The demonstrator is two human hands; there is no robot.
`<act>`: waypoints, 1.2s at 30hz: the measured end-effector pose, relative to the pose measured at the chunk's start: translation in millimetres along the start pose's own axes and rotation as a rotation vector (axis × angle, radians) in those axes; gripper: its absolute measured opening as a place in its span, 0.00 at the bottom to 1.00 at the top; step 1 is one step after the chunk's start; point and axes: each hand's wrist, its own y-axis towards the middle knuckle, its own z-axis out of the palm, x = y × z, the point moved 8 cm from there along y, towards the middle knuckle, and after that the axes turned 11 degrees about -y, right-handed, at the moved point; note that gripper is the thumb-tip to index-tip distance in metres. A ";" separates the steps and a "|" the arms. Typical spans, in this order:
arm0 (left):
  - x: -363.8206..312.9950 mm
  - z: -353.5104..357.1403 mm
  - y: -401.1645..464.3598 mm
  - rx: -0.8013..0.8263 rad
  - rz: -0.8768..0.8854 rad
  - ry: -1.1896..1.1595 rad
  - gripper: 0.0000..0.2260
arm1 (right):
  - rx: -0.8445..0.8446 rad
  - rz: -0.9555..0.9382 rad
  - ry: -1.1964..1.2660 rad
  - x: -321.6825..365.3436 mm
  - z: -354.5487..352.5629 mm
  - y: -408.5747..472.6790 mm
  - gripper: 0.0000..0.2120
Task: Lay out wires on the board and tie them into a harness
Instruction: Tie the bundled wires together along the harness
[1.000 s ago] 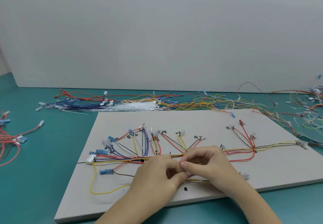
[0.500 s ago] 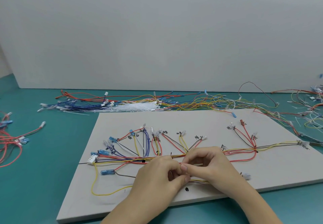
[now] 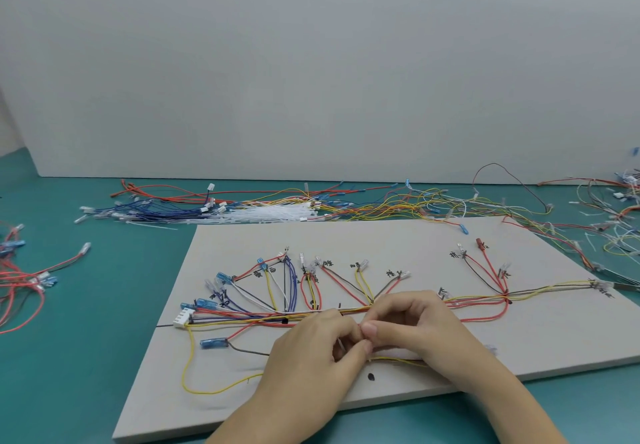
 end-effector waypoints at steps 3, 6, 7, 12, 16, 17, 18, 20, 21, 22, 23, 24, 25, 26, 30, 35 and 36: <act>-0.1 0.3 -0.7 0.008 -0.002 0.023 0.07 | -0.029 0.036 0.048 -1.8 -2.2 -0.7 0.02; -1.4 0.8 -0.4 0.021 -0.003 0.018 0.07 | -0.044 0.046 0.063 -3.2 -2.4 -0.7 0.03; -2.0 0.9 -0.3 0.023 -0.002 0.014 0.06 | -0.052 0.050 0.063 -3.4 -3.1 -0.5 0.03; -2.0 0.1 -0.6 0.006 0.001 0.005 0.07 | -0.036 0.066 0.056 -3.5 -1.4 -0.9 0.04; -1.2 -0.4 -0.5 0.006 -0.001 0.003 0.07 | -0.041 0.080 0.062 -5.6 -0.4 0.3 0.05; -1.2 -0.5 -0.5 0.006 -0.002 0.002 0.07 | -0.039 0.082 0.062 -5.8 -0.1 0.6 0.05; -1.3 -0.4 -0.5 0.005 -0.002 0.003 0.07 | -0.034 0.085 0.064 -5.7 0.4 0.5 0.05; -1.4 -0.1 -0.6 0.004 -0.001 0.007 0.07 | -0.024 0.087 0.062 -5.1 1.0 0.2 0.04; -1.3 -0.2 -0.6 0.002 -0.001 0.006 0.07 | -0.021 0.086 0.057 -4.8 1.0 0.0 0.04; -1.2 -0.2 -0.5 0.000 -0.003 0.004 0.07 | -0.016 0.085 0.053 -4.4 1.1 -0.2 0.04; -1.0 -0.4 -0.5 -0.002 -0.004 0.003 0.08 | -0.011 0.085 0.050 -4.0 1.6 -0.1 0.04; -0.8 -0.5 -0.5 -0.005 -0.003 0.002 0.08 | -0.005 0.085 0.047 -3.5 2.0 -0.2 0.04; -0.7 -0.5 -0.6 -0.007 -0.002 0.002 0.08 | 0.000 0.083 0.041 -3.1 2.3 -0.3 0.04; -0.8 -0.5 -0.5 -0.009 0.001 0.003 0.08 | 0.003 0.079 0.035 -2.6 2.4 -0.4 0.04; -0.5 -0.6 -0.9 -0.012 0.002 0.006 0.09 | 0.014 0.069 0.016 -0.7 1.8 -1.0 0.04; 0.1 0.0 -0.4 -0.008 0.005 0.006 0.08 | 0.008 0.048 0.026 1.2 2.4 -0.9 0.04; 0.1 0.1 -0.2 -0.008 0.005 0.007 0.08 | 0.001 0.048 0.028 0.8 2.3 -0.9 0.05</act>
